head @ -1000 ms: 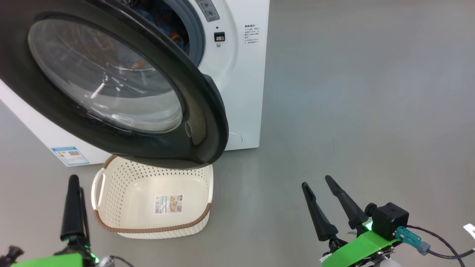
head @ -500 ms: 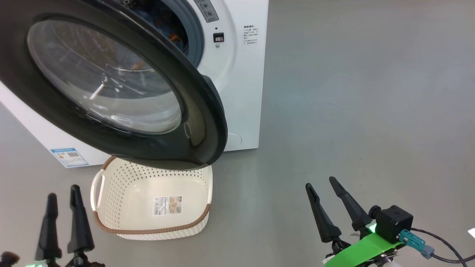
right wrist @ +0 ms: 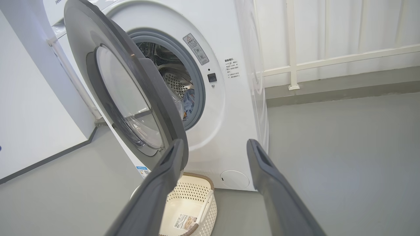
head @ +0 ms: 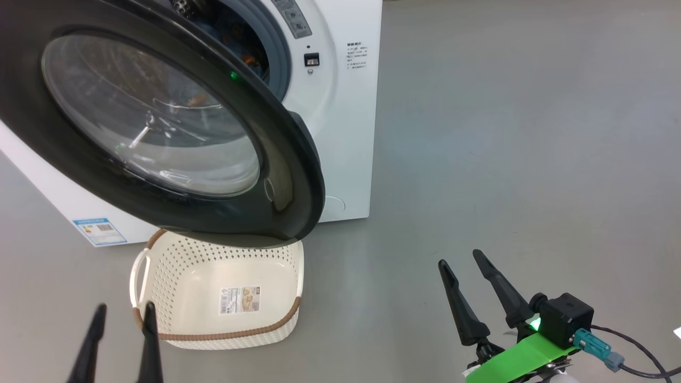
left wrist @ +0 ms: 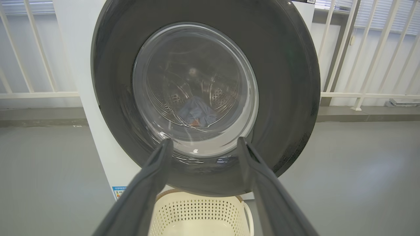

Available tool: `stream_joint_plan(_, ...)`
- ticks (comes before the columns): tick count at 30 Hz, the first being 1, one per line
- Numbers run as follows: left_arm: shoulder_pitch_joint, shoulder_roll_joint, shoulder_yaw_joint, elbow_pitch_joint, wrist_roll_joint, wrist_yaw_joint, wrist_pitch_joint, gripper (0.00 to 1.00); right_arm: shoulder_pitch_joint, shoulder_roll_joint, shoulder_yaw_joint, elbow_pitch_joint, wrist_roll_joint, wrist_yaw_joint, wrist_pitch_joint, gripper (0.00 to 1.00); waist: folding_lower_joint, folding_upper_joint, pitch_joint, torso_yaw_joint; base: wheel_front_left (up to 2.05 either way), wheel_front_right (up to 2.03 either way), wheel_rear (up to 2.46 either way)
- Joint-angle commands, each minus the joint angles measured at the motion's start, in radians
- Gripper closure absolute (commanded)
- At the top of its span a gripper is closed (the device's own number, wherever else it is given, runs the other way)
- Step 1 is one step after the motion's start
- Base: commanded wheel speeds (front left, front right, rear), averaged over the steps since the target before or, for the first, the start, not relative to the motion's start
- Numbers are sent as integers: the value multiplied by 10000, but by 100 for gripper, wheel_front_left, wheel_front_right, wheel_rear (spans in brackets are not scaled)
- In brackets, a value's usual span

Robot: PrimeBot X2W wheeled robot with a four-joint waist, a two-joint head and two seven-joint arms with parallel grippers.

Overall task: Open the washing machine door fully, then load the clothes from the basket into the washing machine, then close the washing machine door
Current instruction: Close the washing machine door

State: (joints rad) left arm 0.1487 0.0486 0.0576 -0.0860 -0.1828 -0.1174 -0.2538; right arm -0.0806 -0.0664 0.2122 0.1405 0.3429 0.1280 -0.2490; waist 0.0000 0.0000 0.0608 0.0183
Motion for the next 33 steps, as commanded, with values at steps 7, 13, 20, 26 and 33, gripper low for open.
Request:
stream_joint_plan(7, 179, 19, 119, 274, 150, 600, -79, 0, 73, 44, 185, -331, -320, 27, -122, 0, 0, 0, -65, -68, 0, 0, 0)
stream_joint_plan(13, 177, 18, 93, 398, 118, 1033, -79, 0, 176, 78, -150, -341, -544, 27, -125, 0, 0, 0, -39, -114, 0, 0, 0)
stream_joint_plan(20, 174, 17, 69, 352, 55, 1257, -79, 0, 268, 125, -409, -329, -727, 27, -126, 0, 0, 0, -20, -155, 0, 0, 0)
stream_joint_plan(26, 163, 17, 64, 344, 40, 1389, -80, 0, 324, 145, -488, -336, -776, 27, -127, 0, 0, 0, -11, -167, 0, 0, 0)
stream_joint_plan(33, 119, 17, -12, 379, 107, 1431, -80, 0, 352, 156, -499, -304, -789, 27, -127, 0, 0, 0, -1, -145, 0, 0, 0)
